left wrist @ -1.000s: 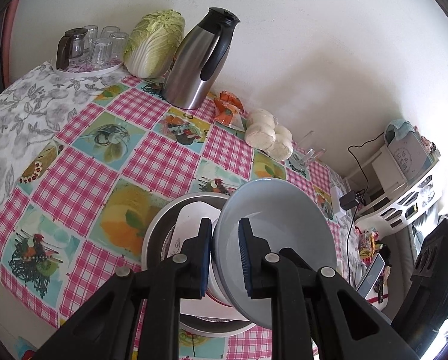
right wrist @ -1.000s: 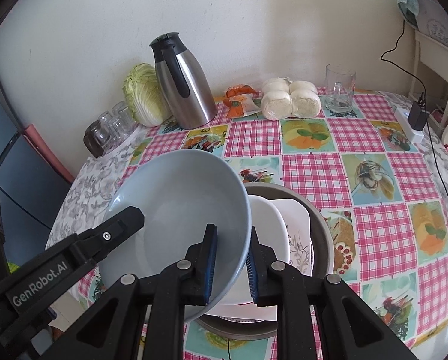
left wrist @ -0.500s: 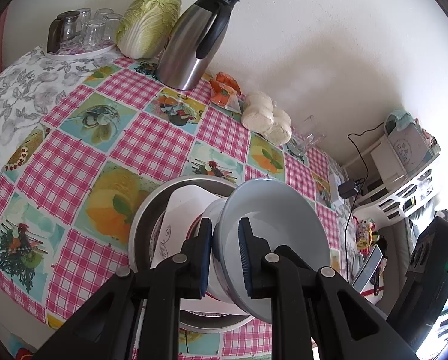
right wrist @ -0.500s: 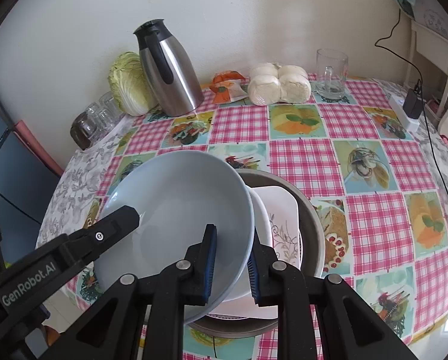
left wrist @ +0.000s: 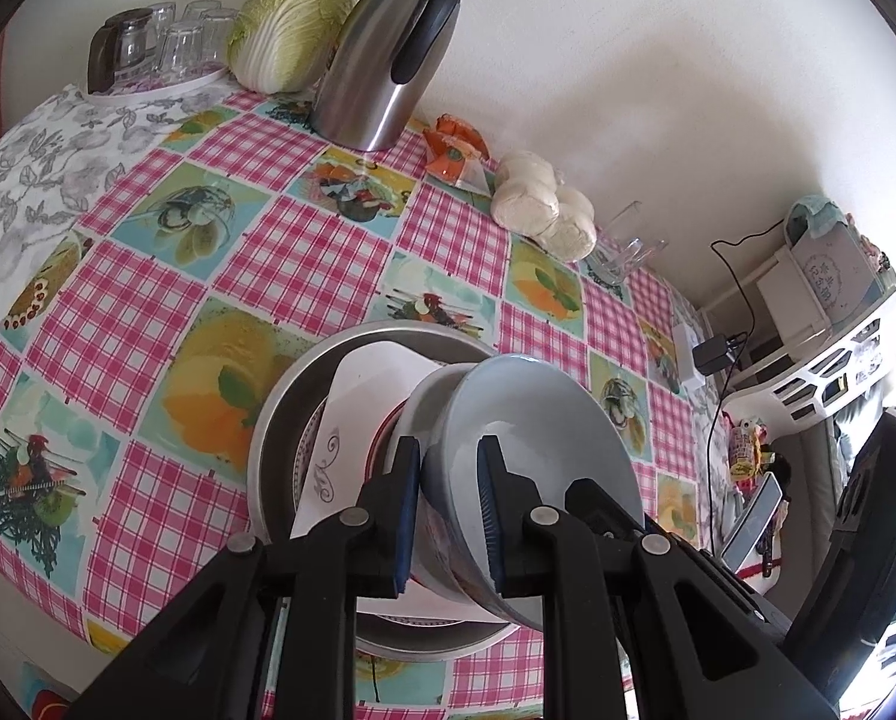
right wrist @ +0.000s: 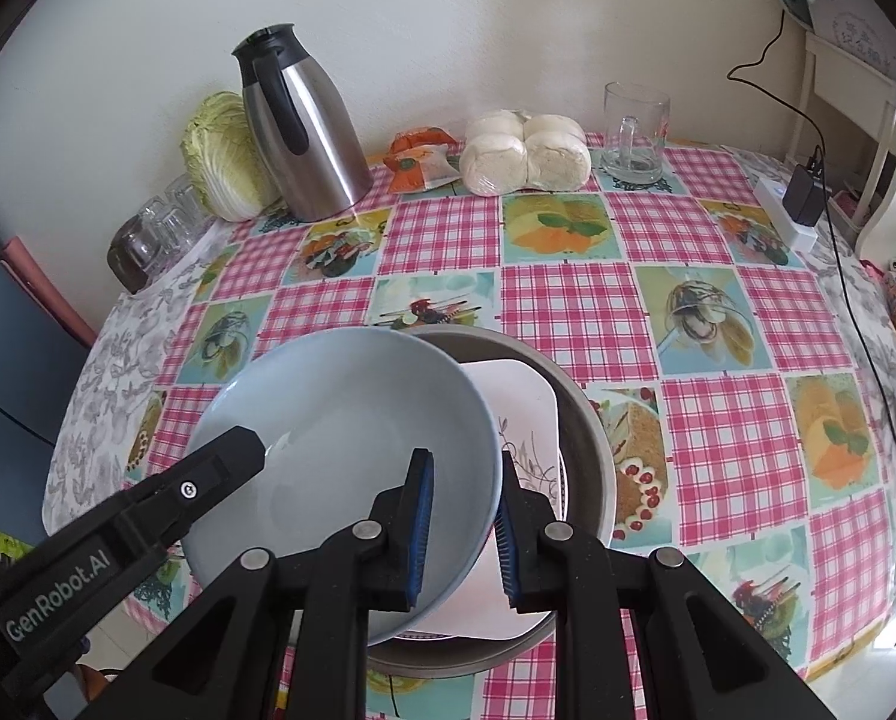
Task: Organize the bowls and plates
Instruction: 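Lower the pale blue bowl into the white square bowl with both tools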
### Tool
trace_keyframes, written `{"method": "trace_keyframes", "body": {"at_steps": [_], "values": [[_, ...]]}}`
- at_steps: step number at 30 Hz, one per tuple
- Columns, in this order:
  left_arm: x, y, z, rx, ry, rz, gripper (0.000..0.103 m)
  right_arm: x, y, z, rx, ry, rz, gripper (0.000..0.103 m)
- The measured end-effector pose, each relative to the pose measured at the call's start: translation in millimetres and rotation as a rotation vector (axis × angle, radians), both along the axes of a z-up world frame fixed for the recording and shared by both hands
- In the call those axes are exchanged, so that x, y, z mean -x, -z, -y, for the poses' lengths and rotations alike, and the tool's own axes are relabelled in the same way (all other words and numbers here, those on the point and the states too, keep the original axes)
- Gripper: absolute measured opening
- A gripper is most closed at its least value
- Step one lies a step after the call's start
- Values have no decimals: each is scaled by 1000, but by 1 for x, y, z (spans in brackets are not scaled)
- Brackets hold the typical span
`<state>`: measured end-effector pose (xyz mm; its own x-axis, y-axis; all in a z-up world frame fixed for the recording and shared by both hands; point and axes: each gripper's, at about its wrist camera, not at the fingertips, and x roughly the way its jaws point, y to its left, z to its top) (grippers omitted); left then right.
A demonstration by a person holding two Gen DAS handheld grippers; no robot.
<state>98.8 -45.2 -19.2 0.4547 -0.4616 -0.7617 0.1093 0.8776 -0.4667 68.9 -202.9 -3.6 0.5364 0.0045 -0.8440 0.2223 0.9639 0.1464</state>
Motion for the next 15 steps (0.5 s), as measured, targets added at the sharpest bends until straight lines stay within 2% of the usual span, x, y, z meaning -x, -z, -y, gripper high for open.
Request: {"method": "trace_keyframes", "body": {"at_steps": [7,15], "values": [[-3,2,-4,15,-6,-7,19,-2,3,0,17,-1,-6,22],[-3,0,-5,-3,-13,2,21,-1,2,1,7,0,-4,22]]}}
